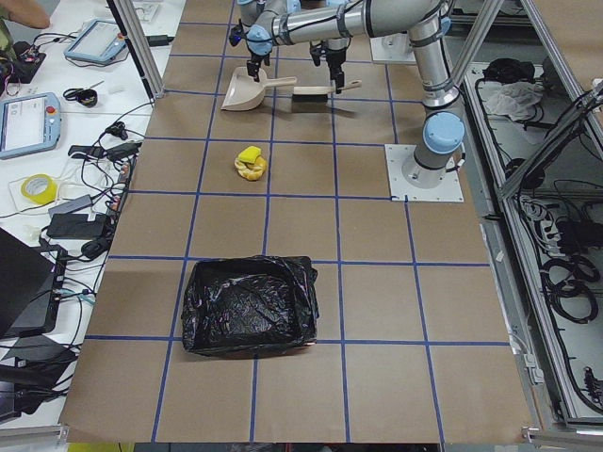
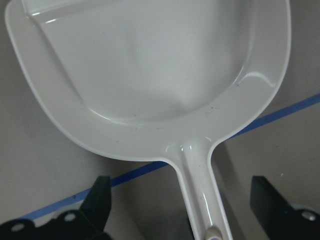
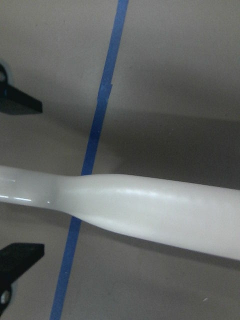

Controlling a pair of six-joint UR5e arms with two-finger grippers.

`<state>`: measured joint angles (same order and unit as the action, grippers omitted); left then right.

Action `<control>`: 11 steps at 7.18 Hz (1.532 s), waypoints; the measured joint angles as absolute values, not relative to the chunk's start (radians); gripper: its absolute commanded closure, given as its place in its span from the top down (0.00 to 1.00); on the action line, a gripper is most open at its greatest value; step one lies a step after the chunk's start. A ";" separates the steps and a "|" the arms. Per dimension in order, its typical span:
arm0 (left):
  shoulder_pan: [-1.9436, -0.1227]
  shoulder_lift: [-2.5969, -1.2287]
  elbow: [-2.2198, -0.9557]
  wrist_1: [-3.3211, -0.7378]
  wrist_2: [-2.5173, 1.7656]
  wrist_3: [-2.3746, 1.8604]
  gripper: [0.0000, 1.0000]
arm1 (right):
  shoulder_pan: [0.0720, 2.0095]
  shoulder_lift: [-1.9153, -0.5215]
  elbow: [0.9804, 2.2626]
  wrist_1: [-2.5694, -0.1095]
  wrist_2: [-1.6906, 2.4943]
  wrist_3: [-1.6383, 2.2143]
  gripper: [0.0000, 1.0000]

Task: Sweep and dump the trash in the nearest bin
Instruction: 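Lift the white dustpan with left gripper and carry it toward the trash pile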

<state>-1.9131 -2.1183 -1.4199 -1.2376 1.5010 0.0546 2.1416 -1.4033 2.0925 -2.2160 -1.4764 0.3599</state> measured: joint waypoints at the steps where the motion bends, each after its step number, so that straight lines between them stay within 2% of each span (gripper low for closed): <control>1: -1.925 -2.119 -1.449 -1.240 1.496 0.052 1.00 | 2.148 -1.404 2.104 -2.216 -1.487 0.361 0.71; 2: -1.940 -2.119 -1.469 -1.245 1.492 0.042 1.00 | 2.151 -1.404 2.120 -2.217 -1.500 0.362 0.69; 3: -1.953 -2.120 -1.481 -1.252 1.491 0.022 0.95 | 2.151 -1.404 2.129 -2.217 -1.507 0.365 0.64; 4: -1.960 -2.119 -1.493 -1.259 1.490 0.008 0.83 | 2.152 -1.403 2.131 -2.218 -1.506 0.371 0.63; 6: -1.965 -2.117 -1.513 -1.267 1.492 0.000 0.53 | 2.153 -1.403 2.128 -2.218 -1.501 0.382 0.61; 7: -1.966 -2.113 -1.515 -1.269 1.493 0.000 0.45 | 2.154 -1.404 2.128 -2.218 -1.501 0.393 0.54; 8: -1.966 -2.108 -1.515 -1.274 1.493 0.002 0.06 | 2.161 -1.405 2.127 -2.218 -1.501 0.410 0.43; 9: -1.965 -2.103 -1.514 -1.280 1.493 0.006 0.00 | 2.174 -1.405 2.127 -2.218 -1.502 0.426 0.29; 10: -1.965 -2.102 -1.514 -1.283 1.495 0.009 0.00 | 2.183 -1.407 2.126 -2.219 -1.502 0.440 0.04; 11: -1.965 -2.101 -1.513 -1.285 1.497 0.010 0.00 | 2.188 -1.407 2.126 -2.219 -1.501 0.449 0.00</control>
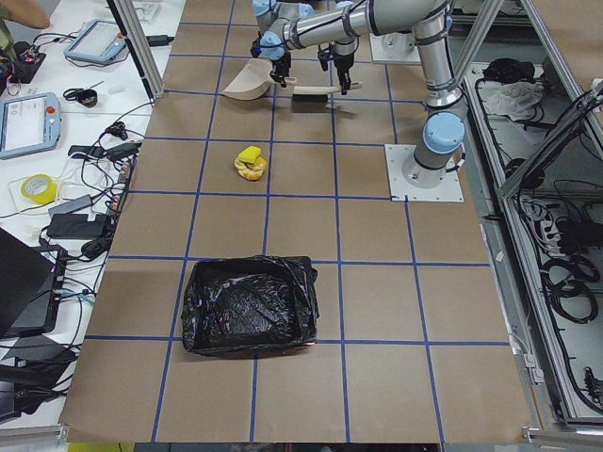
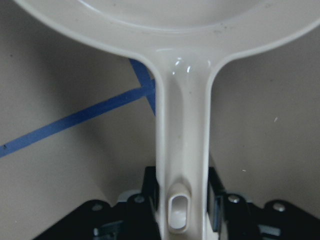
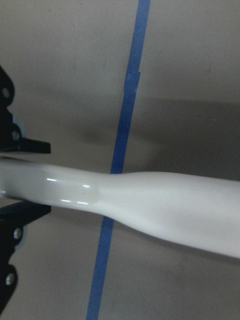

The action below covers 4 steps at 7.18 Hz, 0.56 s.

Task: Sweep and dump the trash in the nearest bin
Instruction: 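Lift the white dustpan with left gripper and carry it toward the trash pile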

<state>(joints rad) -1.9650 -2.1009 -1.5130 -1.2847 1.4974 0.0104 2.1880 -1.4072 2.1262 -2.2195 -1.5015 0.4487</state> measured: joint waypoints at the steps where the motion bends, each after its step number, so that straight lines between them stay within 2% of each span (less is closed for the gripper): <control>1: -1.964 -2.095 -1.508 -1.285 1.500 0.013 0.00 | 2.190 -1.406 2.126 -2.219 -1.501 0.452 0.00; 4: -1.933 -2.070 -1.430 -1.288 1.525 0.105 0.00 | 2.191 -1.407 2.124 -2.218 -1.509 0.452 0.00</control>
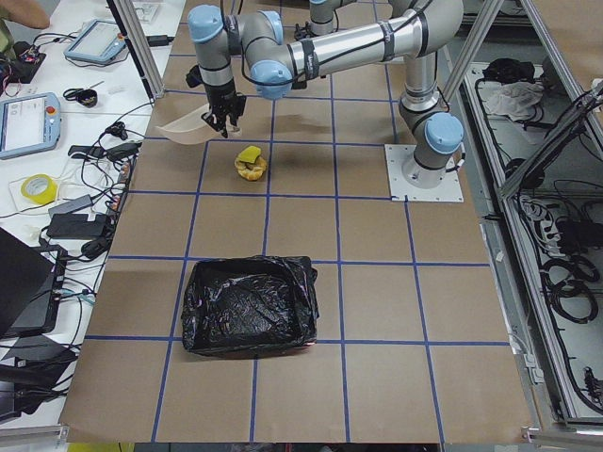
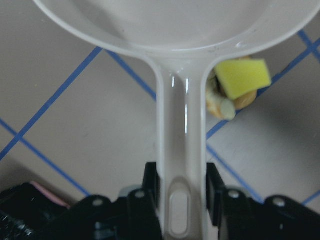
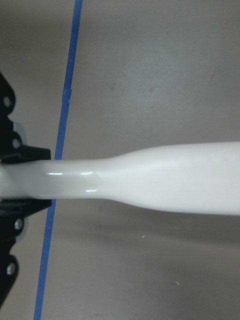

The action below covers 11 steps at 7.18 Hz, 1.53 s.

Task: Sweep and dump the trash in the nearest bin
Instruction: 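Lower the dustpan beside the trash pile while right gripper brings the brush over, then sweep the trash toward the dustpan mouth with the brush in right gripper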

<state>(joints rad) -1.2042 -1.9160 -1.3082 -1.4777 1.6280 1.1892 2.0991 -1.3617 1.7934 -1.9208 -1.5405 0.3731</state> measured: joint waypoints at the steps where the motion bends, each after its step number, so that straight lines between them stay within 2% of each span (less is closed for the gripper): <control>1: -1.134 -1.921 -1.313 -1.459 1.642 1.359 0.00 | 2.095 -1.324 1.710 -1.865 -1.539 0.369 0.00; 5: -0.940 -1.960 -1.372 -1.303 1.686 1.856 0.00 | 2.098 -1.102 1.460 -1.810 -1.504 0.403 0.00; 8: -0.919 -2.006 -1.452 -1.192 1.685 2.054 0.00 | 2.159 -0.932 1.283 -1.776 -1.475 0.535 0.00; 11: -0.924 -2.036 -1.498 -1.176 1.683 2.134 0.00 | 2.231 -0.822 1.091 -1.692 -1.419 0.662 0.00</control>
<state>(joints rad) -0.9237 -2.0362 -1.4976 -1.1758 1.6833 2.1341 2.2313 -0.8215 1.0906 -1.6921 -1.4190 0.6616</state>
